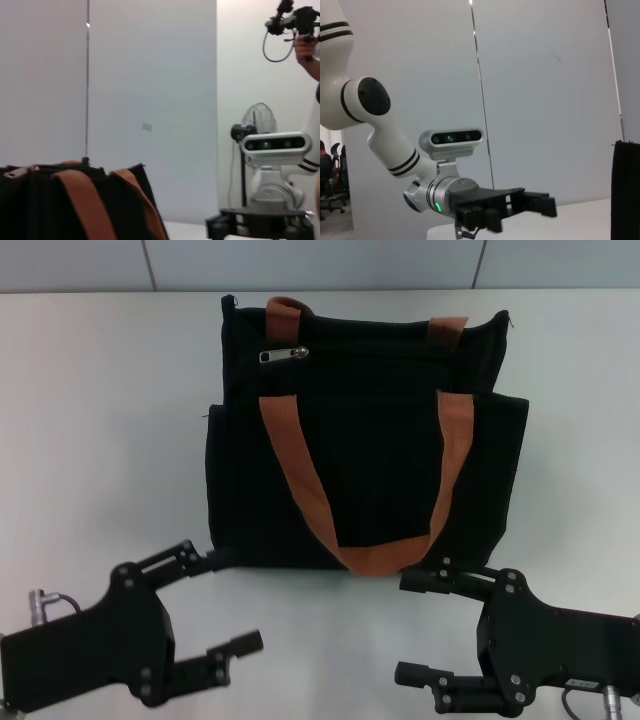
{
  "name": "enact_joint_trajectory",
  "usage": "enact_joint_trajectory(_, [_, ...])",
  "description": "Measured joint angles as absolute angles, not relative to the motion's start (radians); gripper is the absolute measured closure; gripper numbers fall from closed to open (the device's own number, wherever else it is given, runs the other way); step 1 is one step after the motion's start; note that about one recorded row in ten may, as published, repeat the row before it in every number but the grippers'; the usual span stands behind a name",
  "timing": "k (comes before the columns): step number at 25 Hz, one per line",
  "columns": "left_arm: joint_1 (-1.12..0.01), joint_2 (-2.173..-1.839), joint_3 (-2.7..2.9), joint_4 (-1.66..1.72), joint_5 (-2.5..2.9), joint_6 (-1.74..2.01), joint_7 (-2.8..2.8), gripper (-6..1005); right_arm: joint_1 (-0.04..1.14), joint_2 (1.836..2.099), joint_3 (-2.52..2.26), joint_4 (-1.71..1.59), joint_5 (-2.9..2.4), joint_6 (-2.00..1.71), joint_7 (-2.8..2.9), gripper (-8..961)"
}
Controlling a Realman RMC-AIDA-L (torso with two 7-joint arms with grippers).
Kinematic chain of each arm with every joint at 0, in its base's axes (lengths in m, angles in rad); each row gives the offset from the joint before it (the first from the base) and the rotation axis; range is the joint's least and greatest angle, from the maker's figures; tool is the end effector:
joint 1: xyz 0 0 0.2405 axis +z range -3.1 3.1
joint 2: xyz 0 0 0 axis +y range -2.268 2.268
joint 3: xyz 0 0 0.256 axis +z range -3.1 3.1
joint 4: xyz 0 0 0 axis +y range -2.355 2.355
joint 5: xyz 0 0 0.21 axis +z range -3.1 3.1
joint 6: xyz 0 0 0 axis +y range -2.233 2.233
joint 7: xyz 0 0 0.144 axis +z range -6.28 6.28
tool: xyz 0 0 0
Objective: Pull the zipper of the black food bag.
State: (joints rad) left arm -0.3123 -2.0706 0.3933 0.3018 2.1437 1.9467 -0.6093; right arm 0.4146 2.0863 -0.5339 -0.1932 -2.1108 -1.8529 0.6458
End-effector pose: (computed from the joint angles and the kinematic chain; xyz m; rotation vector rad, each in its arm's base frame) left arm -0.2987 0.1966 -0.0206 -2.6199 -0.1639 -1.1521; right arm 0.2723 0.2108 -0.0550 -2.7684 0.2024 1.1987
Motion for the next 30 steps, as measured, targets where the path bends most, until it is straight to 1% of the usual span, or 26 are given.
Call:
enact_joint_trajectory(10, [-0.322,-2.070,0.121,0.260,2.071,1.920,-0.633,229,0.423,2.088,-0.526,-0.178,-2.111,-1.853,0.639,160])
enact_joint_trajectory(14, [-0.362,-2.068,0.011,0.245,2.034,1.798,-0.694,229,0.429,2.088,-0.527,-0.165,-2.110,-1.846,0.635,161])
enact_joint_trajectory(19, [-0.454,-2.067,0.026,0.245,2.053,1.606,-0.753,228,0.432,2.088,-0.532,-0.146,-2.110,-1.829,0.633,161])
enact_joint_trajectory(26, [-0.528,-2.070,0.180,0.256,2.066,1.581,-0.789,227,0.433,2.088,-0.526,-0.133,-2.109,-1.822,0.633,162])
enact_joint_trajectory(30, [-0.546,-2.074,0.170,0.242,2.049,1.578,-0.782,246,0.437,2.088,-0.528,-0.128,-2.109,-1.819,0.632,162])
